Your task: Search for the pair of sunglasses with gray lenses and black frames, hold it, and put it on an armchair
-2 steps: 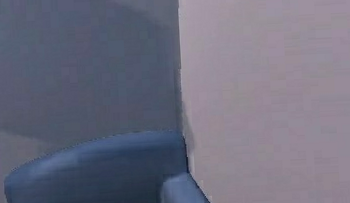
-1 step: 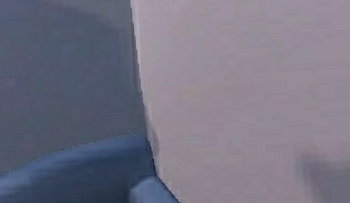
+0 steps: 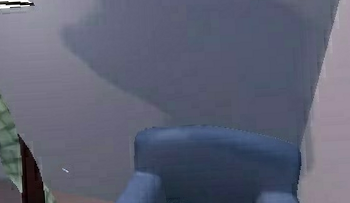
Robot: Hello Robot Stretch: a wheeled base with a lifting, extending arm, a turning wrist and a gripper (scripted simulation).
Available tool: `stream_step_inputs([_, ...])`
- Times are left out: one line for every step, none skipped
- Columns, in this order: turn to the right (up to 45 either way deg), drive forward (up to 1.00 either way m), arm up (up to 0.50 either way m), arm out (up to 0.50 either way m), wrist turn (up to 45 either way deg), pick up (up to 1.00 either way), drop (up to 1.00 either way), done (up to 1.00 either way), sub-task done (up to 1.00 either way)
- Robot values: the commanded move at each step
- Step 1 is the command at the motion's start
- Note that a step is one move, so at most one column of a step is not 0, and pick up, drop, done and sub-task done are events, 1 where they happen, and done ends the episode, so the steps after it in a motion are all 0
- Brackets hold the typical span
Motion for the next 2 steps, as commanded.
stream_step_inputs([-9.0, 0.0, 0.0, 0.0, 0.0, 0.0, 0.0, 0.0, 0.0])
stream_step_inputs([-27.0, 0.0, 0.0, 0.0, 0.0, 0.0, 0.0, 0.0, 0.0])
